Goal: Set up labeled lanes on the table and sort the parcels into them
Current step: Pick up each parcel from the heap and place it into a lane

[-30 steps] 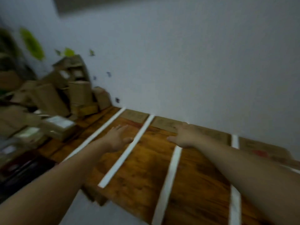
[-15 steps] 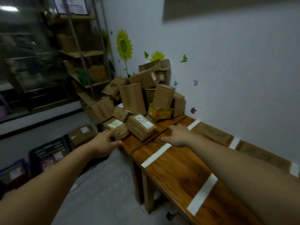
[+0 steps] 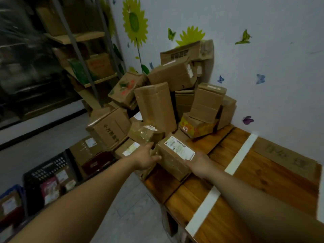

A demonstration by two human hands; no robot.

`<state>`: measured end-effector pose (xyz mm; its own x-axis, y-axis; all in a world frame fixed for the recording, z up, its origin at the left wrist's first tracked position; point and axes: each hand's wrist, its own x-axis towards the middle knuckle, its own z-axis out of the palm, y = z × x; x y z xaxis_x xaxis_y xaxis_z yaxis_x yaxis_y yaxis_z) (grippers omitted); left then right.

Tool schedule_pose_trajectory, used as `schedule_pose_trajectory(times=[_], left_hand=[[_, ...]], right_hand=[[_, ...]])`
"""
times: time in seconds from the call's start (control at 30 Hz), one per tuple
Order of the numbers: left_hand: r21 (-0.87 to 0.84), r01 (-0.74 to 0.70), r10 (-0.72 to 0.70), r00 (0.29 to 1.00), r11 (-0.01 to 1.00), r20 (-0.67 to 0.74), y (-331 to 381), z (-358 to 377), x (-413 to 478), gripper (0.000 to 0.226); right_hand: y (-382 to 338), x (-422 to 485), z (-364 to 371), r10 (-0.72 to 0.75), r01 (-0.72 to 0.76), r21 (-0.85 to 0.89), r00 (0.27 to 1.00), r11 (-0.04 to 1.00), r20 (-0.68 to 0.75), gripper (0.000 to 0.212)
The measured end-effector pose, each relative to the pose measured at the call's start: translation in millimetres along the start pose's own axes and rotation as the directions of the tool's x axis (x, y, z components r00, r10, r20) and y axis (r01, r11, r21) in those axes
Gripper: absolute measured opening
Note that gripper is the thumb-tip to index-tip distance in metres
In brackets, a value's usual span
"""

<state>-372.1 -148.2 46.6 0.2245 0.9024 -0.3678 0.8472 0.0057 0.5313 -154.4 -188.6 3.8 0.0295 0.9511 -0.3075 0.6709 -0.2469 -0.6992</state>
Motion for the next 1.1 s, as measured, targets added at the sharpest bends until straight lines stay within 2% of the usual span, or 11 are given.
schedule_pose_trajectory(times=[0.1, 0.2, 0.27, 0.33, 0.5, 0.6, 0.73, 0.83, 0.9, 1.0, 1.1], left_hand=[[-0.048, -0.024, 0.026, 0.999, 0.999, 0.041, -2.6, -0.3, 48.0, 0.083], [-0.093, -0.061, 0.068, 0.996, 0.994, 0.064, 2.5, 1.7, 82.8, 0.074], [-0.145, -0.022, 0.045, 0.987, 0.989, 0.152, 2.8, 3.2, 100.3, 0.061], [-0.179, -0.014, 0.05, 0.978, 0.984, 0.201, 3.8, 2.5, 109.9, 0.046], [-0.364, -0.238, 0.301, 0.945, 0.9, 0.127, 1.3, -18.7, 105.3, 0.042], [-0.534, -0.359, 0.459, 0.887, 0.765, 0.061, 15.1, -44.9, 97.4, 0.052], [-0.703, -0.465, 0.642, 0.766, 0.538, -0.015, 39.4, -84.7, 73.1, 0.056], [-0.762, -0.501, 0.72, 0.691, 0.41, -0.067, 54.2, -105.3, 55.1, 0.063], [-0.795, -0.503, 0.743, 0.661, 0.338, -0.102, 65.5, -113.2, 44.2, 0.069], [-0.824, -0.5, 0.761, 0.634, 0.265, -0.139, 82.9, -125.2, 26.0, 0.062], [-0.794, -0.55, 0.814, 0.567, 0.261, -0.125, 99.9, -132.2, -0.2, 0.059]], right_hand=[[16.0, 24.1, 22.8, 0.212, -0.194, 0.234, 0.976, 0.953, -0.053, 0.06], [17.1, 36.7, 39.8, 0.484, -0.39, 0.581, 0.875, 0.715, -0.007, 0.046], [9.2, 35.2, 45.0, 0.509, -0.418, 0.706, 0.855, 0.571, 0.095, 0.026], [3.4, 36.4, 46.5, 0.518, -0.354, 0.76, 0.855, 0.545, 0.026, 0.024], [-41.2, 22.3, 22.9, 0.551, -0.154, 0.702, 0.742, 0.696, -0.383, 0.046], [-78.0, 0.8, 1.0, 0.497, 0.036, 0.656, 0.622, 0.754, -0.605, 0.049], [-129.8, -38.1, -21.3, 0.387, 0.186, 0.525, 0.485, 0.83, -0.784, 0.046], [-155.2, -69.4, -32.1, 0.288, 0.24, 0.411, 0.417, 0.879, -0.862, 0.052], [-166.5, -89.8, -38.5, 0.245, 0.26, 0.373, 0.418, 0.891, -0.875, 0.068], [-174.0, -120.5, -53.3, 0.225, 0.249, 0.351, 0.423, 0.902, -0.878, 0.089], [-165.1, -149.6, -69.6, 0.213, 0.26, 0.337, 0.411, 0.905, -0.887, 0.076]])
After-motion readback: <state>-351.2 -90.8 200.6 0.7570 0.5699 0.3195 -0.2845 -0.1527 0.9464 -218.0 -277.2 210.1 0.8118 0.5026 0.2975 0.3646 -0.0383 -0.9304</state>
